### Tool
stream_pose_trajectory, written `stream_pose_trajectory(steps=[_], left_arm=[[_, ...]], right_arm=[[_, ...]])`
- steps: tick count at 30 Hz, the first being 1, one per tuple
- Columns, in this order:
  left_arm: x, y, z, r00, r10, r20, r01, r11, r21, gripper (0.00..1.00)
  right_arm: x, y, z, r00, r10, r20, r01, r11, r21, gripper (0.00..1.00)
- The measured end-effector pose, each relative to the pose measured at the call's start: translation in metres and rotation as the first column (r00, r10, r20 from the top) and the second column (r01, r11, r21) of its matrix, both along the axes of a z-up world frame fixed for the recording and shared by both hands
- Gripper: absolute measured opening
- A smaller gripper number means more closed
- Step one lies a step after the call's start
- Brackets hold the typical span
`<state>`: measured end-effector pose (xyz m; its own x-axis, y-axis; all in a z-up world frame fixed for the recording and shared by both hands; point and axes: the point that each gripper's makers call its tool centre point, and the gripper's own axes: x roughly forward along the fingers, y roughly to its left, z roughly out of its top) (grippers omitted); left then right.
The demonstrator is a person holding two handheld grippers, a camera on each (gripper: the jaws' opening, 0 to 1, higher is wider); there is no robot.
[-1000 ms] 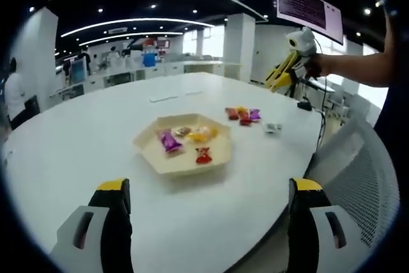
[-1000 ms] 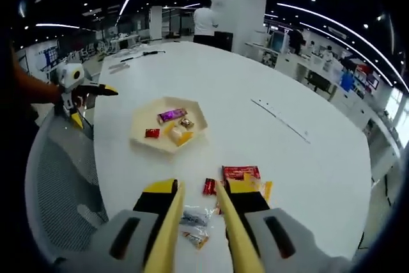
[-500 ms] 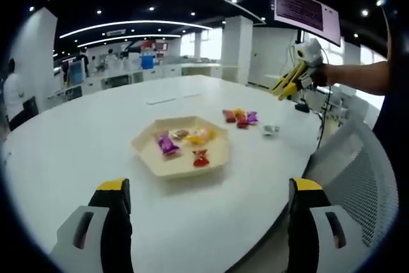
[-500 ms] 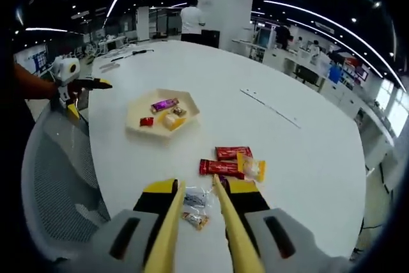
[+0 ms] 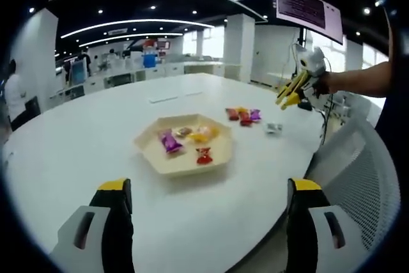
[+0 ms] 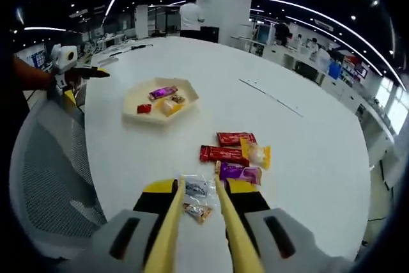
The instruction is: Place the target food into the container with the food tongs after gripping and lifting it, then release it inside without dropping or visibly crushing the food.
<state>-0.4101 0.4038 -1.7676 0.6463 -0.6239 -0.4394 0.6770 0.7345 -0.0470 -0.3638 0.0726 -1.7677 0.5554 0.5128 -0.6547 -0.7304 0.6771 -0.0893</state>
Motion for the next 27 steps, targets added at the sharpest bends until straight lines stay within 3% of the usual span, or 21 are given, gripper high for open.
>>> stream_pose_trajectory(steps=[7, 13, 27], left_arm=[[-0.003, -0.004, -0.002, 0.999, -0.03, 0.013, 0.03, 0.999, 0.031, 0.97], [0.0, -0.001, -0.001, 1.0, -0.014, 0.016, 0.013, 1.0, 0.028, 0.97], [-0.002, -0.002, -0.001, 0.999, -0.023, 0.023, 0.022, 0.999, 0.04, 0.96]], right_arm=[[-0.005, -0.004, -0.018, 0.999, -0.04, -0.036, 0.04, 0.999, -0.006, 0.28], [-0.009, -0.008, -0.035, 0.993, -0.092, -0.069, 0.091, 0.996, -0.018, 0.28], [-0.015, -0.008, -0.06, 0.982, -0.167, -0.091, 0.163, 0.985, -0.053, 0.28]])
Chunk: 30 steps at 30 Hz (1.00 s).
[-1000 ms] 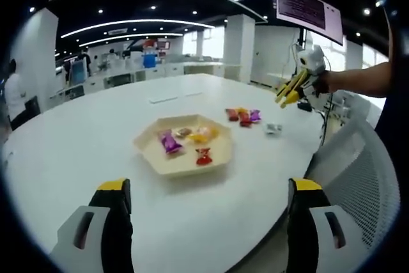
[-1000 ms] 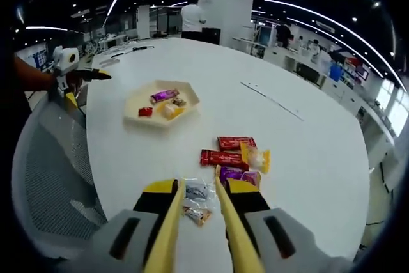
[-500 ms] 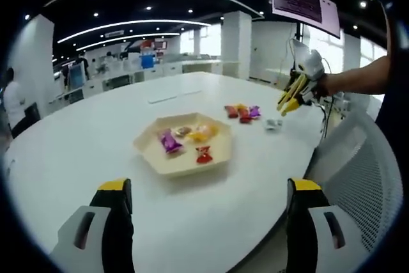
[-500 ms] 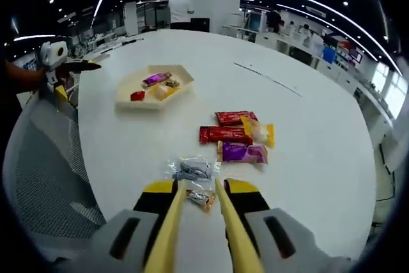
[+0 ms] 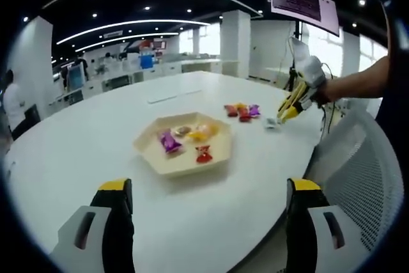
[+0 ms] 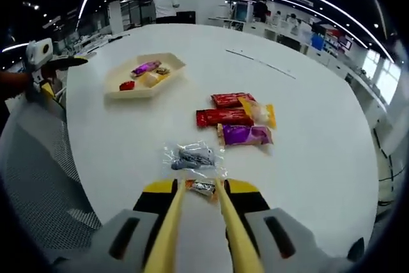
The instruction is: Place the target food into the container with the food tongs after gripping and lifting it, then release it inside without dropping or visibly crushing the food.
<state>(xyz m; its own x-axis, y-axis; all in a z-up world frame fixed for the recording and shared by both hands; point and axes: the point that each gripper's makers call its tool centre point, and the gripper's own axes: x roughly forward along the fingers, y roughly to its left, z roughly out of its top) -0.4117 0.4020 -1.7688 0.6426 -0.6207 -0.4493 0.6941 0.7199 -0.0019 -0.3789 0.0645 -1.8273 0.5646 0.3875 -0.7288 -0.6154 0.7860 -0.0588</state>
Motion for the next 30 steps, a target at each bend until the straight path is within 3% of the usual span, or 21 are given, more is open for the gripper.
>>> stream_pose_trajectory(steps=[15, 23, 30], left_arm=[[0.001, 0.001, 0.0, 1.0, 0.006, 0.0, -0.006, 1.0, -0.001, 0.96], [0.001, 0.002, 0.0, 1.0, 0.011, 0.001, -0.011, 1.0, -0.001, 0.95], [0.001, 0.002, 0.001, 1.0, 0.011, -0.001, -0.011, 1.0, -0.002, 0.95]], right_arm=[[0.007, -0.001, -0.003, 0.999, -0.04, 0.005, 0.041, 0.999, -0.029, 0.29], [-0.006, 0.001, -0.007, 0.998, 0.001, -0.069, -0.005, 0.999, -0.046, 0.28], [-0.01, 0.002, -0.003, 0.997, 0.034, -0.071, -0.036, 0.999, -0.038, 0.29]])
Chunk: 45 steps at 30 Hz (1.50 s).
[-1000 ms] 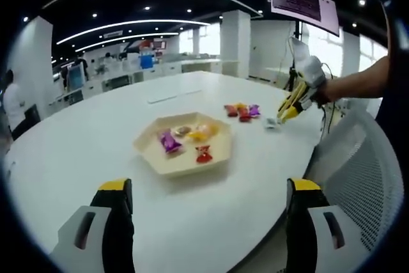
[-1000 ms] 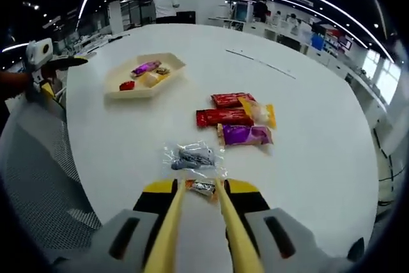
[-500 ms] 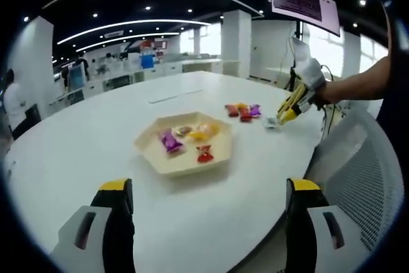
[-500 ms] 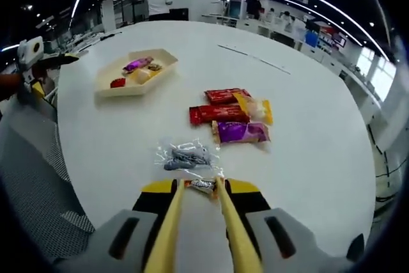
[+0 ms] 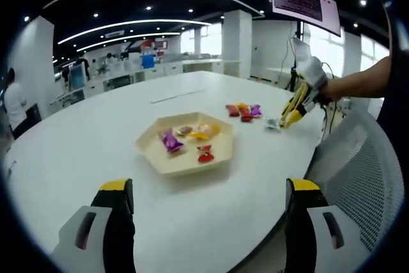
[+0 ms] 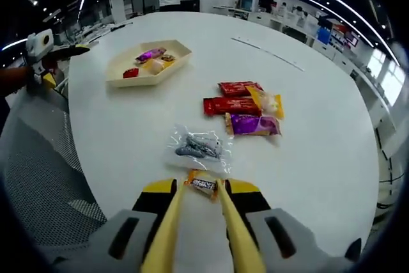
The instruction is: Place the target food into the container with the food tongs after gripping and lifting it, then release it inside without dropping or visibly crushing the food.
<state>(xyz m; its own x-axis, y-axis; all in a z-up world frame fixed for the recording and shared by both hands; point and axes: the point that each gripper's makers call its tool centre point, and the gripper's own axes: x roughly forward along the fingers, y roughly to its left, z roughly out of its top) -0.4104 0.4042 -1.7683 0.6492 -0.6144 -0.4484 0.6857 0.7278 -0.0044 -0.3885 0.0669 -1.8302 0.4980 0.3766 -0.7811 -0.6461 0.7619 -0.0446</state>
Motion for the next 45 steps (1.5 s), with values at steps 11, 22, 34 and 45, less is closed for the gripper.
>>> stream_pose_trajectory(steps=[11, 22, 34, 45], left_arm=[[0.0, 0.001, 0.0, 1.0, 0.008, -0.005, -0.008, 1.0, -0.006, 0.95], [0.0, 0.001, -0.001, 1.0, 0.005, -0.003, -0.005, 1.0, -0.002, 0.94], [-0.001, 0.0, -0.001, 1.0, -0.001, -0.009, 0.001, 1.0, -0.002, 0.95], [-0.001, -0.001, 0.0, 1.0, -0.001, -0.013, 0.001, 1.0, -0.016, 0.96]], right_arm=[[0.003, 0.004, -0.008, 1.0, 0.003, -0.015, -0.003, 1.0, -0.022, 0.27], [0.001, 0.006, -0.006, 0.996, -0.079, -0.045, 0.081, 0.996, 0.038, 0.18], [0.003, -0.001, 0.005, 0.995, -0.089, -0.051, 0.092, 0.994, 0.051, 0.18], [0.018, -0.002, 0.028, 0.996, -0.089, -0.012, 0.089, 0.995, 0.048, 0.18]])
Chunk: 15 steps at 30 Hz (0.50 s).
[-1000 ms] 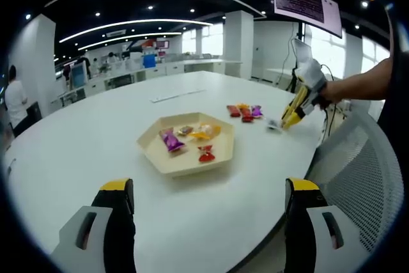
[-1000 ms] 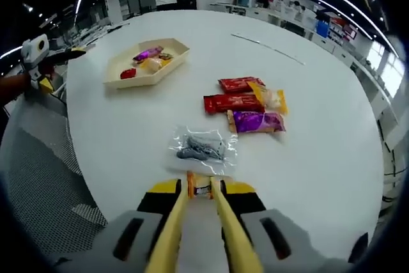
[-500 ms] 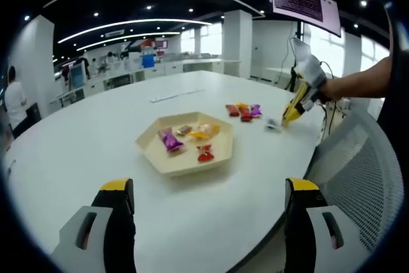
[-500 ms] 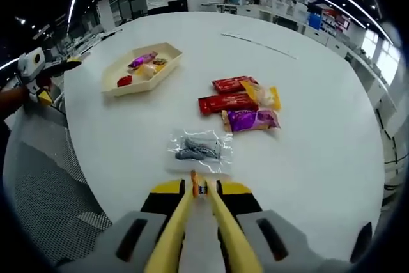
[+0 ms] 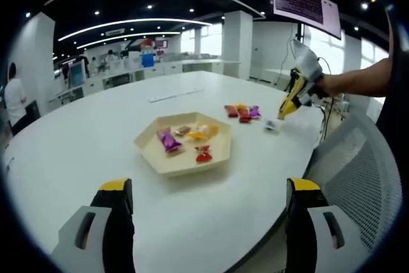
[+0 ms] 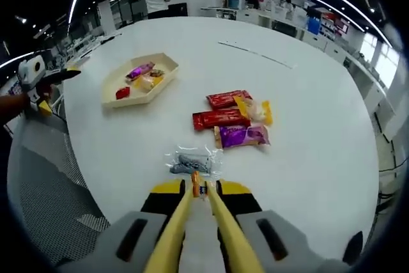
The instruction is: Place the target food into the container with the food tongs after gripping and lifting it, then release it inside without dropping or visibly crushing the food.
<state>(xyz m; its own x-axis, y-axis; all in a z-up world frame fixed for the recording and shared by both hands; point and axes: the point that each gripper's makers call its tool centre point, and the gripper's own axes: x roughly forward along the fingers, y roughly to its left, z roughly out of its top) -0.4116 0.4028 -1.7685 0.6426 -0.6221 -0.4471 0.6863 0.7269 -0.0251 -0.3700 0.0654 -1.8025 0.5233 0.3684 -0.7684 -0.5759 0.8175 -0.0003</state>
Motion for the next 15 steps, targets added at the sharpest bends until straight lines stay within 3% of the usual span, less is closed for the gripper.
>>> stream_pose_trajectory(steps=[7, 15], left_arm=[[0.001, 0.0, 0.004, 1.0, 0.008, 0.004, -0.008, 1.0, -0.023, 0.99], [-0.001, -0.004, 0.011, 1.0, -0.003, 0.011, 0.004, 0.998, -0.064, 0.99]], right_arm=[[0.013, 0.004, 0.021, 0.999, 0.018, 0.041, -0.018, 1.0, -0.006, 0.18], [0.019, 0.006, 0.03, 0.998, 0.025, 0.062, -0.025, 1.0, -0.002, 0.18]])
